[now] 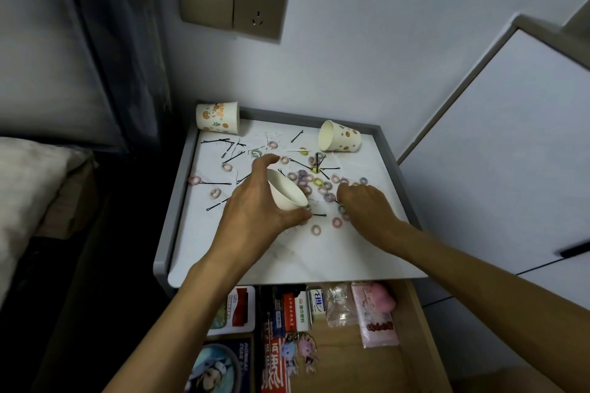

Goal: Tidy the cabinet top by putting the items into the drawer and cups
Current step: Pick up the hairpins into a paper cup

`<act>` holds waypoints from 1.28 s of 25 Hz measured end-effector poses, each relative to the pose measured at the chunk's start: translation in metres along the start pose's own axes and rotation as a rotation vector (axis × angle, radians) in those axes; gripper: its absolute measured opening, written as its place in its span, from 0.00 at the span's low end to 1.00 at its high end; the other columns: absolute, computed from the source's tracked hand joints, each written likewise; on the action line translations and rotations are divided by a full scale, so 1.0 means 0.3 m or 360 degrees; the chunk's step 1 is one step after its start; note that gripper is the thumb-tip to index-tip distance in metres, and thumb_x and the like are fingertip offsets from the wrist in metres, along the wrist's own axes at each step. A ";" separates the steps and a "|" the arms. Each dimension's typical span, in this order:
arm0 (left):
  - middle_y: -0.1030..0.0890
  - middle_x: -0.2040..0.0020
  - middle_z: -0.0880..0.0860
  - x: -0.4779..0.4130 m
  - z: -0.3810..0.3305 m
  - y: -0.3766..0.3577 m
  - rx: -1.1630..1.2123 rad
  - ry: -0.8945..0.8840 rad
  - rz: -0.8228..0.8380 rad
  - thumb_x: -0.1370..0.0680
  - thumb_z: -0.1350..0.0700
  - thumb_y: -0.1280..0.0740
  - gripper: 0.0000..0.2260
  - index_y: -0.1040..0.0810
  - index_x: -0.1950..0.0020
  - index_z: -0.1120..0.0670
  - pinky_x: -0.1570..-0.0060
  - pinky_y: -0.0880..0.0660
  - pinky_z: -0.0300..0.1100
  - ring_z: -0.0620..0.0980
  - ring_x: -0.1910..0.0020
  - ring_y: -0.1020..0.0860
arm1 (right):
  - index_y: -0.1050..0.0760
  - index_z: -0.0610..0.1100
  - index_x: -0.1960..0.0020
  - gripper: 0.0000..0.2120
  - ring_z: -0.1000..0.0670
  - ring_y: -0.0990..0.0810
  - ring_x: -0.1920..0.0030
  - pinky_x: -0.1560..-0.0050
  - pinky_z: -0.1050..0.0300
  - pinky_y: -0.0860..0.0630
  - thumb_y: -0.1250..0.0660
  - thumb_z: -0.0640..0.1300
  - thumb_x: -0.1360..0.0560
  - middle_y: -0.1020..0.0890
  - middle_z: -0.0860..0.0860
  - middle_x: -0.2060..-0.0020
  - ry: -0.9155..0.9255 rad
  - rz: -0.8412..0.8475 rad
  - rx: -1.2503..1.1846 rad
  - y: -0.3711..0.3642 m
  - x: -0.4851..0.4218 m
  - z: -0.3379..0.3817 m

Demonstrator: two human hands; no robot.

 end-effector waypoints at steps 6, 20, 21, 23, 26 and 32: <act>0.25 0.46 0.46 -0.003 0.010 0.051 0.0027 0.0036 -0.0090 0.37 0.46 0.20 0.40 0.37 0.31 0.43 0.50 0.26 0.46 0.51 0.47 0.24 | 0.25 0.38 0.40 0.19 0.43 0.19 0.56 0.55 0.55 0.22 0.26 0.34 0.30 0.20 0.42 0.49 0.0222 -0.0137 -0.0247 0.061 -0.008 -0.007; 0.25 0.45 0.49 -0.011 0.010 0.058 -0.0003 0.0083 -0.0109 0.37 0.47 0.20 0.41 0.38 0.29 0.44 0.47 0.24 0.52 0.55 0.46 0.23 | 0.22 0.46 0.53 0.09 0.60 0.27 0.62 0.62 0.69 0.34 0.25 0.40 0.30 0.23 0.55 0.61 -0.0001 -0.0033 -0.1016 -0.016 -0.029 0.073; 0.25 0.46 0.50 -0.011 0.011 0.057 0.0002 0.0088 -0.0110 0.37 0.47 0.20 0.41 0.38 0.29 0.44 0.47 0.24 0.53 0.55 0.47 0.23 | 0.22 0.46 0.54 0.09 0.60 0.27 0.62 0.62 0.70 0.34 0.25 0.40 0.31 0.23 0.55 0.61 -0.0032 -0.0028 -0.1057 -0.023 -0.033 0.065; 0.25 0.46 0.49 -0.011 0.010 0.053 0.0010 0.0089 -0.0108 0.37 0.47 0.20 0.41 0.38 0.30 0.44 0.48 0.23 0.53 0.55 0.48 0.23 | 0.21 0.47 0.56 0.06 0.60 0.26 0.61 0.62 0.69 0.34 0.25 0.41 0.30 0.22 0.55 0.61 -0.0050 -0.0037 -0.1070 -0.029 -0.036 0.060; 0.25 0.47 0.48 -0.011 0.010 0.051 0.0014 0.0082 -0.0103 0.36 0.48 0.20 0.40 0.38 0.30 0.44 0.48 0.24 0.50 0.54 0.48 0.23 | 0.20 0.45 0.57 0.01 0.55 0.25 0.60 0.59 0.63 0.33 0.28 0.41 0.27 0.21 0.52 0.60 0.0030 -0.0113 -0.0889 -0.020 -0.027 0.078; 0.25 0.45 0.47 -0.010 0.011 0.046 -0.0007 0.0073 -0.0097 0.36 0.46 0.20 0.40 0.38 0.30 0.43 0.48 0.25 0.48 0.53 0.46 0.24 | 0.24 0.42 0.57 0.08 0.47 0.23 0.62 0.64 0.51 0.24 0.28 0.33 0.30 0.22 0.47 0.62 0.0453 -0.0350 -0.0245 0.013 0.001 0.112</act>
Point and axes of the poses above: each hand's wrist, its own x-axis away from the middle knuckle, its own y-axis out of the back of the hand, z = x × y, the point moved 8 cm from there along -x, towards the middle knuckle
